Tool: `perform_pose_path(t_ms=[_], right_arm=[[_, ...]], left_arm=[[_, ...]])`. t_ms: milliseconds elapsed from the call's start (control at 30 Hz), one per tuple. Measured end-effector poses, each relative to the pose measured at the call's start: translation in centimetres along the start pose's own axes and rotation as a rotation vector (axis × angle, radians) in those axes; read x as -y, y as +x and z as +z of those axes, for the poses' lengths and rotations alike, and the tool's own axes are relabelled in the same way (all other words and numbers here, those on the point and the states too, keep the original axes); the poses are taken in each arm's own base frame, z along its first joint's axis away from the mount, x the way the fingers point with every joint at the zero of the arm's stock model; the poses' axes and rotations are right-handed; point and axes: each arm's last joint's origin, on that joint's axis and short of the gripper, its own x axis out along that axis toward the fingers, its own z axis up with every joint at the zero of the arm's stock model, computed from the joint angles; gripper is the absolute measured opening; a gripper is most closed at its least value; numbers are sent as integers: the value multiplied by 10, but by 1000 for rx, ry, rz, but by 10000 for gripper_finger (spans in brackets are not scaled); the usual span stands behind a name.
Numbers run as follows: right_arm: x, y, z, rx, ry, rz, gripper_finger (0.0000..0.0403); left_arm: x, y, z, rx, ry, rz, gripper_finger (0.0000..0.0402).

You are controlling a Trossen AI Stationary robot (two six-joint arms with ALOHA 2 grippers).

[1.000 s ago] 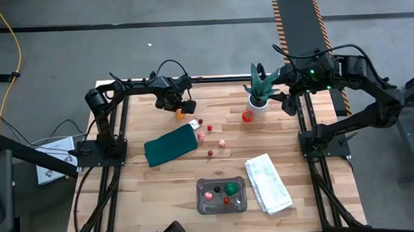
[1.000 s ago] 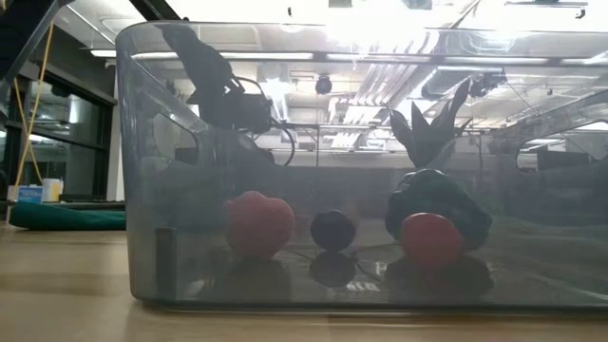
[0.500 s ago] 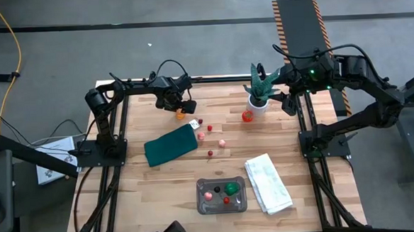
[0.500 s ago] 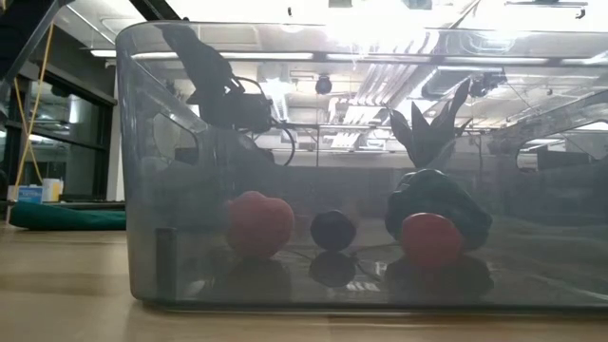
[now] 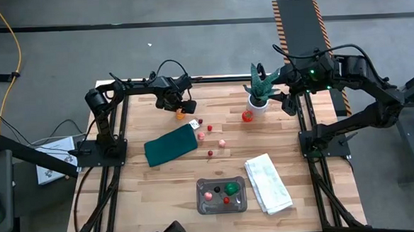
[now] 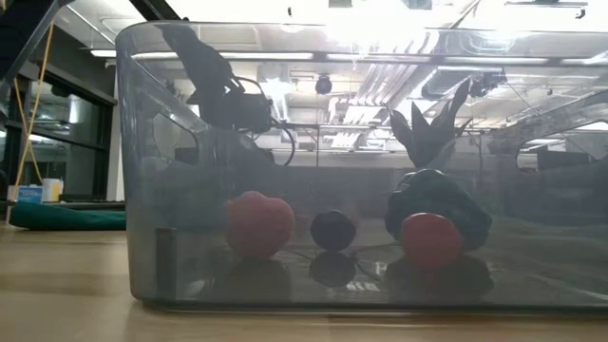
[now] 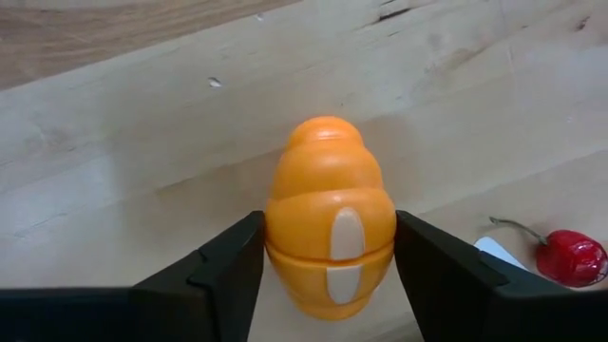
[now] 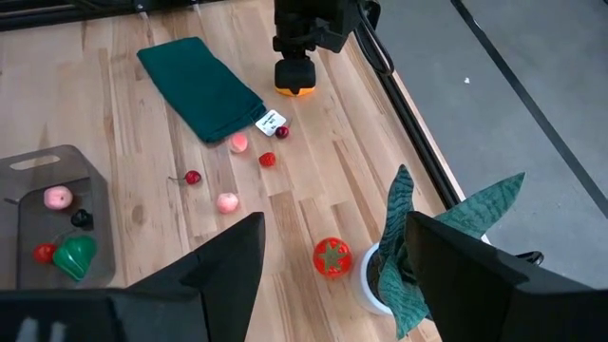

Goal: Pick and placing Produce into tupperware
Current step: Put the orange croissant into the black bin

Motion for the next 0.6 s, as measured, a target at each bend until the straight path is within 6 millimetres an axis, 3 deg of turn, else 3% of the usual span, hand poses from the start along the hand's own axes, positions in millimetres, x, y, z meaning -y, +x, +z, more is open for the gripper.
perform_pose_path(t_ms=[600], right_arm=[[0,0,0,0,3,0,245]], left_arm=[[0,0,0,0,0,0,213]])
